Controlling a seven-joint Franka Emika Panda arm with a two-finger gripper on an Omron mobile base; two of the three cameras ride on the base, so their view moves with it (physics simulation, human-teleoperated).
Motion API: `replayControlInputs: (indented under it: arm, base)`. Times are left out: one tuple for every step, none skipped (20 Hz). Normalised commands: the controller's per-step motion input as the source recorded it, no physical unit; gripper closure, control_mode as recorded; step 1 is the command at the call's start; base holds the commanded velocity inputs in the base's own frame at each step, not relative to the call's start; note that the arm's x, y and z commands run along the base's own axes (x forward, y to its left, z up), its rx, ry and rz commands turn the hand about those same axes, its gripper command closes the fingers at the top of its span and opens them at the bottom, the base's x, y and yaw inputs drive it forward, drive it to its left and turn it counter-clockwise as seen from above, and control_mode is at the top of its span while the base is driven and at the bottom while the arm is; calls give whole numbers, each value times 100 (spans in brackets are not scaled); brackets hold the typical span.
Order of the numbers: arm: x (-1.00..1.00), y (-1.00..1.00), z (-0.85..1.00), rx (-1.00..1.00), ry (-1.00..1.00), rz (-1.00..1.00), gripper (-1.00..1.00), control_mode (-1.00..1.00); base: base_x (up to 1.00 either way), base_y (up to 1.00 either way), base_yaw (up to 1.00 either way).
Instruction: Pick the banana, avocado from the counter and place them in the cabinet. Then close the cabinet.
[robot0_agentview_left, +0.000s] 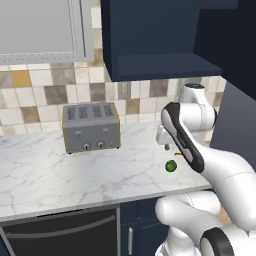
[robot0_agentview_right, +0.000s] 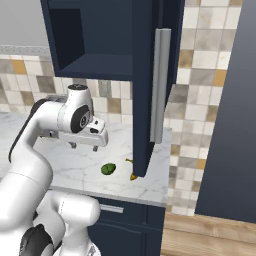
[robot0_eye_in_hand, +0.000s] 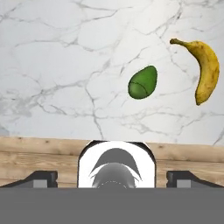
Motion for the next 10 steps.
replayControlInputs:
  arm:
    - [0, -16, -35, 0, 10, -6, -100, -100]
    - [0, -21, -35, 0, 9, -9, -100, -100]
    - [0, -21, -33, 0, 9, -10, -100, -100]
    - [0, -19, -32, 0, 9, -10, -100, -100]
    - [1, -19, -32, 0, 9, -11, -100, -100]
    - [2, -19, -34, 0, 9, -11, -100, -100]
    - [4, -19, -35, 0, 9, -11, -100, -100]
    - [6, -17, -34, 0, 9, -12, -100, -100]
    - [7, -17, -34, 0, 9, -12, -100, -100]
    - [10, -14, -32, 0, 10, -11, -100, -100]
  base:
    - [0, 0, 0]
    - [0, 0, 0]
    - [0, 0, 0]
    - [0, 0, 0]
    - [0, 0, 0]
    - [0, 0, 0]
    - [0, 0, 0]
    - [0, 0, 0]
    - [0, 0, 0]
    - [0, 0, 0]
